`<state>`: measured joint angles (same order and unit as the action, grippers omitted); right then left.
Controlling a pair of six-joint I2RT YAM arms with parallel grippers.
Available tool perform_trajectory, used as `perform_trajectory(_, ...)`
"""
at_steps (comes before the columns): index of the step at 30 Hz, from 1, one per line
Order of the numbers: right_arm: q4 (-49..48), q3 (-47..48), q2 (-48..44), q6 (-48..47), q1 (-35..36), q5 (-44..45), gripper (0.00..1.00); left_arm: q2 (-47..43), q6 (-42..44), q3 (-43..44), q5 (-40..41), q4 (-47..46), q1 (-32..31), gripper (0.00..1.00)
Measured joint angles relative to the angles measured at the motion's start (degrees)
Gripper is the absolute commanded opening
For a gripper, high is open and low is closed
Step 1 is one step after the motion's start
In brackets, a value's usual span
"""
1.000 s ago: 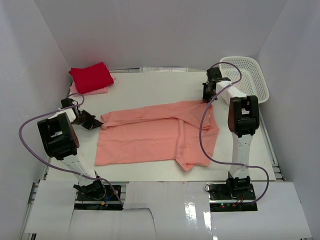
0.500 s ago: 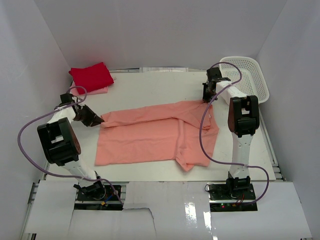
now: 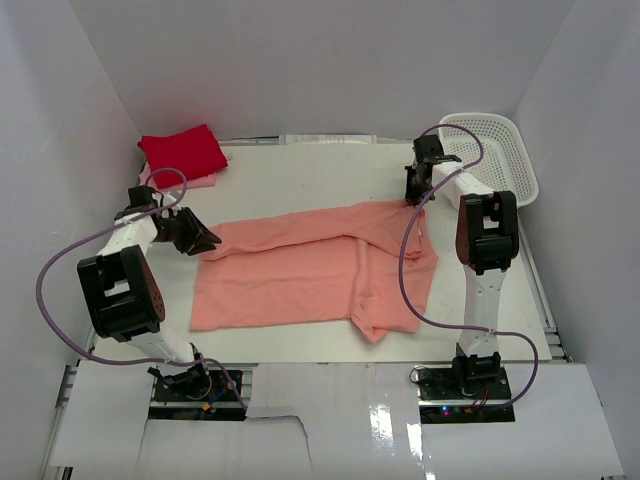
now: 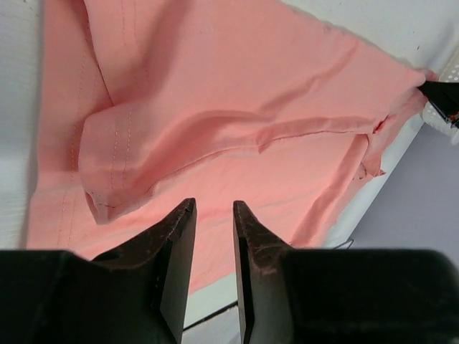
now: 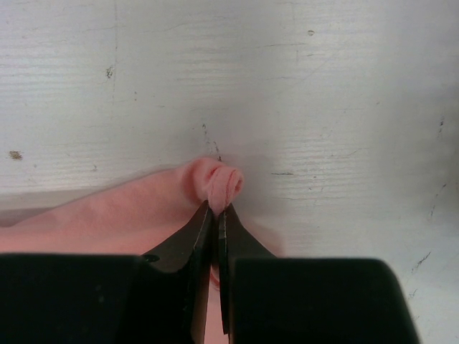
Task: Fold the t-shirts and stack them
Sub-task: Fold the flattened tshirt in 1/3 of the way
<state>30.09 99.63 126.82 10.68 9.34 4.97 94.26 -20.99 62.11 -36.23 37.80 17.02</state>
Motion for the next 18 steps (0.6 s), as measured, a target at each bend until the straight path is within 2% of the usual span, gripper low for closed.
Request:
perform_trajectory(4,0.00,0.00,0.00,0.00,0.00,-0.20,0.08,0.02,0.17,-0.26,-0.20,0.81,0.00,0.42)
perform_trajectory(7,0.00,0.00,0.00,0.00,0.00,-0.26,0.08,0.02,-1.27,-0.68,-0.22,0.76,0.02,0.36)
perform_trajectory(10,0.00,0.00,0.00,0.00,0.00,-0.26,0.08,-0.42,-4.61,-3.45,-1.03,-1.05,0.48,0.34)
perform_trajectory(13,0.00,0.00,0.00,0.00,0.00,-0.33,0.08,-3.87,-10.62,-10.23,-1.95,-4.13,1.73,0.41)
perform_trajectory(14,0.02,0.00,0.00,0.00,0.00,-0.42,0.08,-5.84,-13.20,-12.59,-2.01,-4.90,2.08,0.47)
perform_trajectory(18,0.02,0.00,0.00,0.00,0.00,-0.52,0.08,-14.84,-22.10,-19.28,-0.76,-8.35,2.73,0.50)
